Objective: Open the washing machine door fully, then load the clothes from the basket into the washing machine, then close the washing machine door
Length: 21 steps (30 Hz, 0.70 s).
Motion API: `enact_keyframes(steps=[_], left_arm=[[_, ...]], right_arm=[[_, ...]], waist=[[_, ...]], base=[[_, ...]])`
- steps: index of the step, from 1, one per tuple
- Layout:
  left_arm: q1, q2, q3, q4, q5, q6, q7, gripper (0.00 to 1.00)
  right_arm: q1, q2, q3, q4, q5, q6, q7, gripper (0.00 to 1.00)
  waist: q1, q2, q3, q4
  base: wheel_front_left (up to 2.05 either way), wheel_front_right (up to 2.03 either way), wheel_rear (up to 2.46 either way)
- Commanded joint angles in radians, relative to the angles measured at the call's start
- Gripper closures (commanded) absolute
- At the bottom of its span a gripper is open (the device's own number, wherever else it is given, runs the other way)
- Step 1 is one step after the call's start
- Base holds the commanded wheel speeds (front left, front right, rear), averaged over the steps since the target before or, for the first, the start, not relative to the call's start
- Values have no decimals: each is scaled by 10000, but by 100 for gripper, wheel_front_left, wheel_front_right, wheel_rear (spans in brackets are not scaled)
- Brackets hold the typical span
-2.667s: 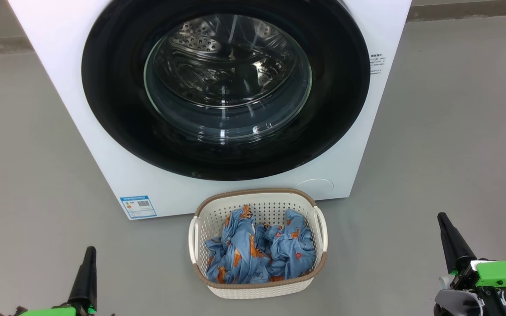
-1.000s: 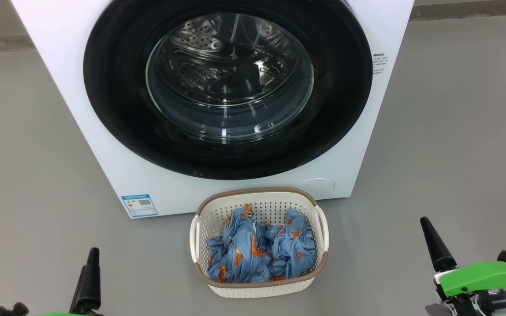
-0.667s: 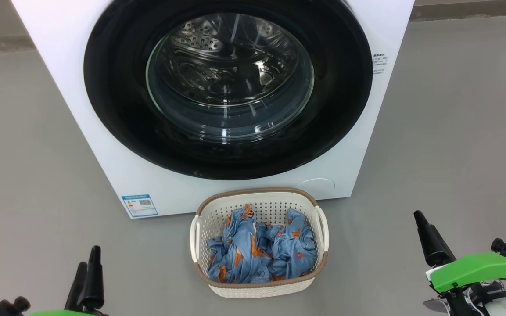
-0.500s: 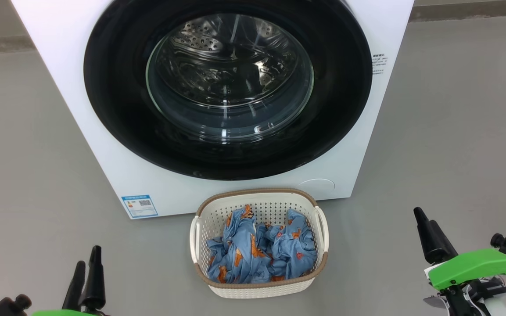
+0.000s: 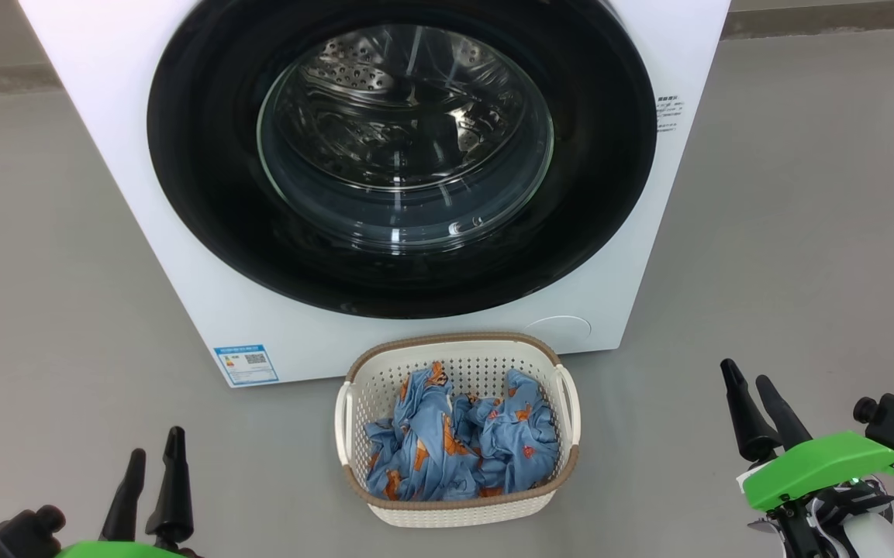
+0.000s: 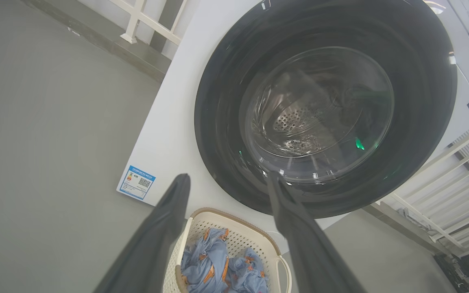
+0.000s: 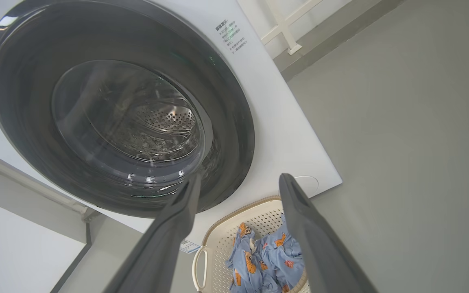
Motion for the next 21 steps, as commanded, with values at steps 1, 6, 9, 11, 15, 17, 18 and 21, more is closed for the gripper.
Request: enact_keyframes(steps=[1, 6, 9, 11, 15, 17, 18, 21], left_arm=[[-504, 246, 172, -163, 262, -3, -140, 0], [-529, 315, 131, -159, 811, -3, -288, 0], [-560, 368, 86, -150, 1135, -3, -376, 0], [-584, 404, 63, -144, 1349, -3, -435, 0], [-613, 470, 22, -121, 1780, -4, -553, 0], [-629, 498, 3, -97, 1992, -4, -611, 0], [-639, 510, -3, -85, 2093, -4, -641, 0], [-664, 546, -21, -58, 2396, -4, -729, 0]], right_arm=[[-477, -228, 156, -179, -340, 35, -127, 0], [-548, -334, 325, -128, -814, 38, -275, 0], [-594, -396, 418, -93, -1093, 39, -364, 0], [-627, -441, 477, -70, -1278, 40, -424, 0], [-687, -523, 606, -25, -1662, 42, -542, 0], [-715, -563, 666, 2, -1853, 43, -601, 0], [-732, -582, 693, 16, -1946, 44, -631, 0], [-776, -637, 776, 51, -2232, 45, -720, 0]], waist=[[0, 0, -1, 3], [0, 0, -10, 3], [0, 0, -9, 3], [0, 0, -10, 1], [0, 0, -18, -12], [0, 0, -25, -16], [0, 0, -26, -18], [0, 0, -36, -22]], base=[[0, 0, 0], [0, 0, 0], [0, 0, 0], [0, 0, 0], [0, 0, 0], [0, 0, 0], [0, 0, 0], [0, 0, 0]])
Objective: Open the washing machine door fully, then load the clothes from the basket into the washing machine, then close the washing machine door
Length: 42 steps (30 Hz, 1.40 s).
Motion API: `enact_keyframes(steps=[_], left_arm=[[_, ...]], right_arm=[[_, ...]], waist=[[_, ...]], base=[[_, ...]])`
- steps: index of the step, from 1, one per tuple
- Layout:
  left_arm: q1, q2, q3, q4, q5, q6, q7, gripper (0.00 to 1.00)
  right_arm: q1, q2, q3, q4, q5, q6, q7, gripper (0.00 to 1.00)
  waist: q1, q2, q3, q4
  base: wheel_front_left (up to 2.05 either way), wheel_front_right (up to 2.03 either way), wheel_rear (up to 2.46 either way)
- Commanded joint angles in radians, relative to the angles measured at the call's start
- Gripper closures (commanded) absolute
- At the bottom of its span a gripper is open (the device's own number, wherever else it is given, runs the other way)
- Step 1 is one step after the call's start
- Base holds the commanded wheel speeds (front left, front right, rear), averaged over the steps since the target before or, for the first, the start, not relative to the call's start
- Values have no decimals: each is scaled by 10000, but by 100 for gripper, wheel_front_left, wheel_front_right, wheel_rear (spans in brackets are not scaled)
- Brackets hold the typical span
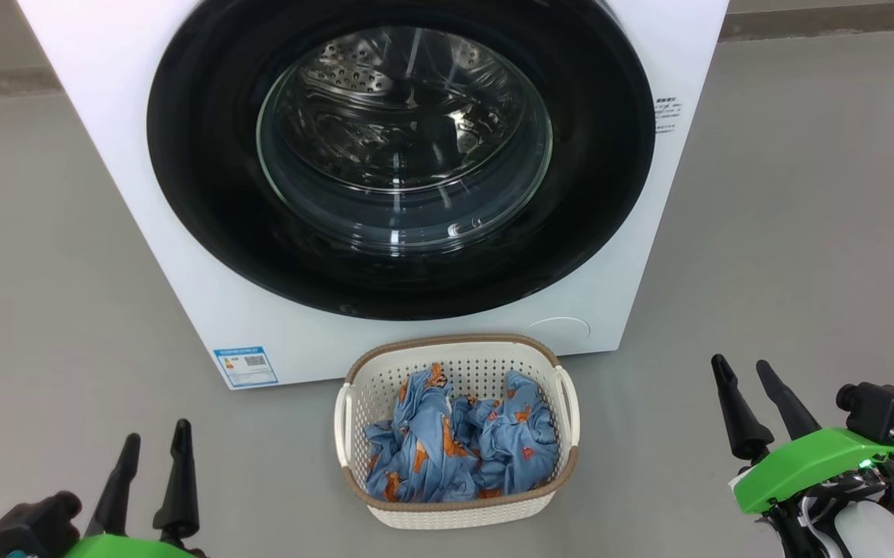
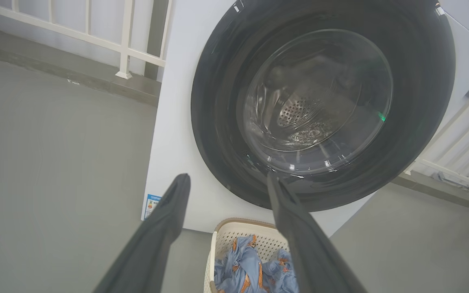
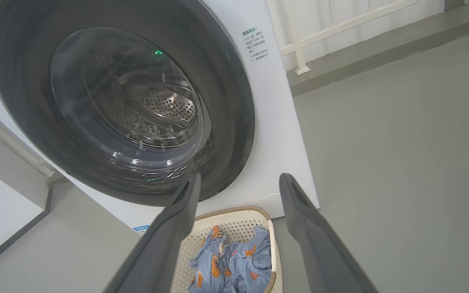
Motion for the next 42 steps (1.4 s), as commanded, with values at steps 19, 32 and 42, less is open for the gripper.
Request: enact_keyframes(steps=[19, 32, 42], left_arm=[[-699, 520, 278, 311, 2033, -5, -668, 0], [-908, 739, 405, 787, 3003, -6, -1042, 0], [-928, 738, 570, 913, 2986, -6, -1043, 0]], right_arm=[[-517, -518, 502, -47, -2031, 54, -717, 0], [-510, -696, 650, 51, -3277, 60, -1094, 0], [-450, -625, 491, 86, -3275, 60, -1094, 0]], waist=[[-1, 0, -72, -39], [-1, 0, -54, -135], [-1, 0, -51, -156]], base=[[0, 0, 0], [0, 0, 0], [0, 0, 0]])
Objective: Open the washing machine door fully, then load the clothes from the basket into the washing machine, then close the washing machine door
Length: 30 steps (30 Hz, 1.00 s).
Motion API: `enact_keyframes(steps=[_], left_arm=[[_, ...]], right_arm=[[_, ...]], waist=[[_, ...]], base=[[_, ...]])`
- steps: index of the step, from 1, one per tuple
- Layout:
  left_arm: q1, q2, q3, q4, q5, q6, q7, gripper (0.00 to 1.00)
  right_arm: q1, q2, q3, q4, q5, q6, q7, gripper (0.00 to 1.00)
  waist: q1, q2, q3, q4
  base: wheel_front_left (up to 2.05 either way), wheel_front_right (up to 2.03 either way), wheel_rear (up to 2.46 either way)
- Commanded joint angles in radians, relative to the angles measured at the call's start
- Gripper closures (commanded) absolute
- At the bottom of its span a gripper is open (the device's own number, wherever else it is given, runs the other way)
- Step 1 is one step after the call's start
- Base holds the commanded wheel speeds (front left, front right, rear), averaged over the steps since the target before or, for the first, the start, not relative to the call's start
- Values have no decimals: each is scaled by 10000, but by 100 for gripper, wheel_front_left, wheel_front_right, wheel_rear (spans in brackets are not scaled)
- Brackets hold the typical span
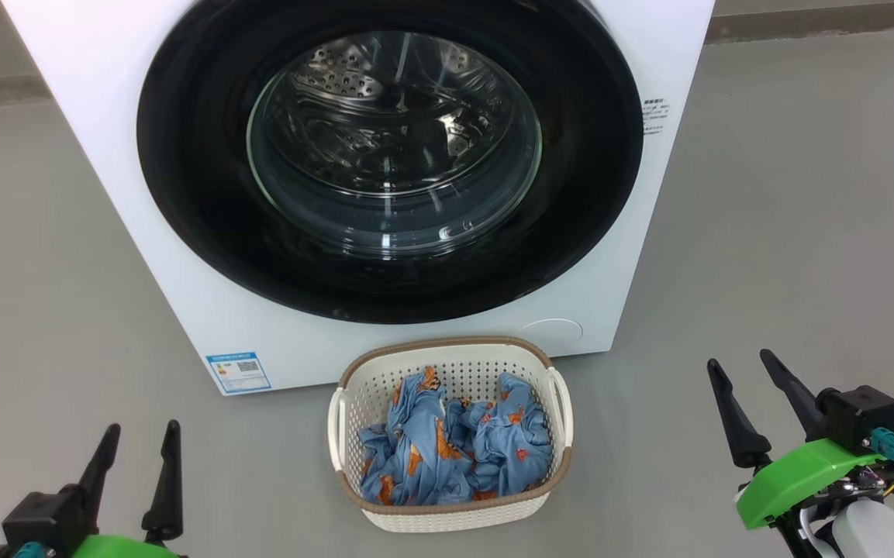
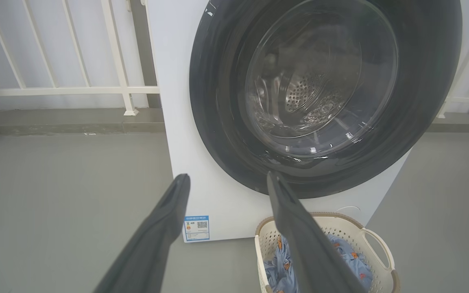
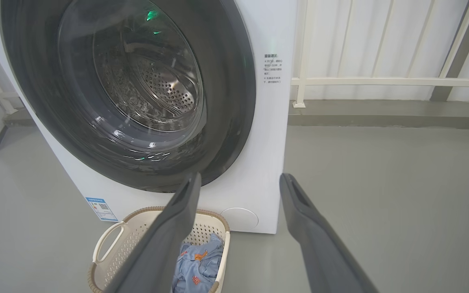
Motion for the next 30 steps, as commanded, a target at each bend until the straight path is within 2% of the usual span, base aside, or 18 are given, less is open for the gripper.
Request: enact_keyframes(steps=[1, 19, 30], left_arm=[[-440, 290, 388, -156, 75, 4, -136, 0], [-375, 368, 281, -339, 456, 4, -136, 0], [-376, 367, 242, -326, 466, 4, -136, 0]], right_arm=[[-338, -140, 82, -184, -166, 46, -124, 0], [-311, -89, -41, -286, -213, 46, -124, 0], [-309, -75, -51, -337, -202, 46, -124, 0]], waist=[[0, 0, 6, -4], [0, 0, -55, -40], [0, 0, -18, -36]], base=[[0, 0, 0], [5, 5, -9], [82, 82, -163]])
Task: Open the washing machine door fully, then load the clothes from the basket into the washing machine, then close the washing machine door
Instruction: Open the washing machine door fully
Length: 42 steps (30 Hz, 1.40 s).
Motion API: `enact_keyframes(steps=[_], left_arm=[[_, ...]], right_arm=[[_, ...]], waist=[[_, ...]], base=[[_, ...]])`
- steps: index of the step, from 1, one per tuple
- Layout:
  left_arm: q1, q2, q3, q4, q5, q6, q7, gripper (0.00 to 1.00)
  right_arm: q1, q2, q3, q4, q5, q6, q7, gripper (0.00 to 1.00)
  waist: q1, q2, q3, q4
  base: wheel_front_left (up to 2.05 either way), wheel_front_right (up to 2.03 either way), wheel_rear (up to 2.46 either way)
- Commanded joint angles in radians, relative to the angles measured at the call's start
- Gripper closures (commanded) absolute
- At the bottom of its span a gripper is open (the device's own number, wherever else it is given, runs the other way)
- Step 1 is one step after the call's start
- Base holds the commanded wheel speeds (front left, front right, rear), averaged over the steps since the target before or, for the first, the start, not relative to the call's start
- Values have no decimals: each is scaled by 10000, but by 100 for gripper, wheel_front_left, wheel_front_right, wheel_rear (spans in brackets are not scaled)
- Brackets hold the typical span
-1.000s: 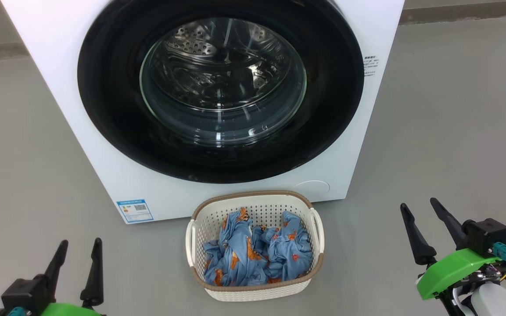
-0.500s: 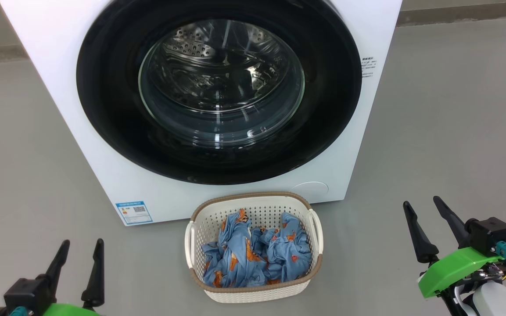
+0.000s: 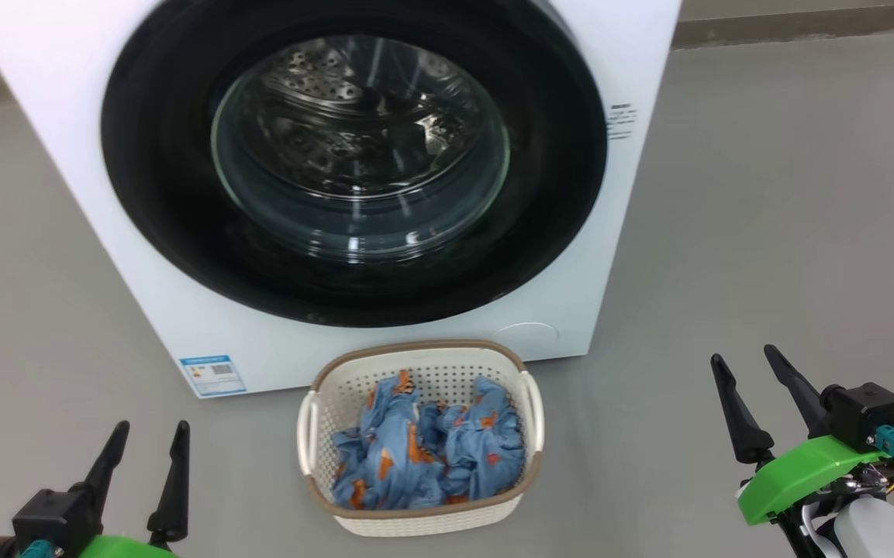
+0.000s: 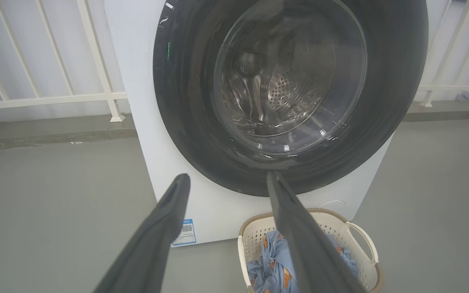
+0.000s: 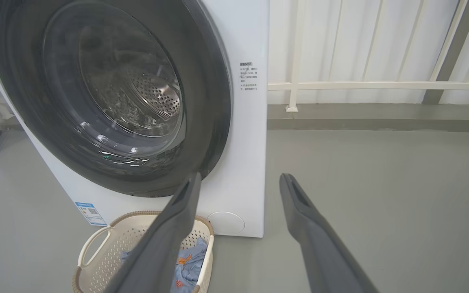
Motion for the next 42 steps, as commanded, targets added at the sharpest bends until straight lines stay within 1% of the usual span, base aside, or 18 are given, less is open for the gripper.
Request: enact_keyframes(steps=[1, 17, 19, 23, 30, 39, 40, 41, 42], left_arm=[[-378, 291, 298, -260, 23, 4, -136, 0], [-450, 270, 327, -240, 26, 4, -136, 0], [-475, 156, 351, -327, -229, 4, -136, 0], [-447, 173, 350, -341, -416, 4, -136, 0], [-465, 264, 209, -288, -518, 4, -136, 0], [-448, 254, 152, -232, -565, 4, -136, 0], [-430, 238, 156, -237, -563, 4, -136, 0], [-407, 218, 180, -244, -570, 4, -136, 0], [-379, 184, 213, -254, -575, 4, -136, 0]], right_arm=[[-306, -137, 146, -267, -135, 46, -124, 0], [-307, -107, 122, -291, -114, 46, -124, 0], [-301, -107, 107, -301, -111, 46, -124, 0], [-295, -112, 92, -313, -99, 46, -124, 0], [-336, -89, 61, -293, -73, 46, -124, 0], [-440, -20, 61, -286, -64, 46, -124, 0], [-465, -7, 74, -277, -34, 46, -124, 36], [-502, 13, 80, -274, 6, 46, -124, 59], [-546, 61, 51, -278, 92, 46, -124, 72]], waist=[[-1, -1, 6, 0], [-1, -1, 91, -41], [-1, -1, 94, -46], [-1, -1, 91, -39], [-1, -1, 117, 16], [-1, -1, 187, 133], [-1, -1, 199, 150], [-1, -1, 230, 161], [-1, -1, 249, 178]], base=[[123, 123, -246], [123, 123, -246], [120, 120, -241], [100, 96, -195], [55, 55, -109], [5, 5, -10], [0, 0, 0], [0, 0, 0], [0, 0, 0]])
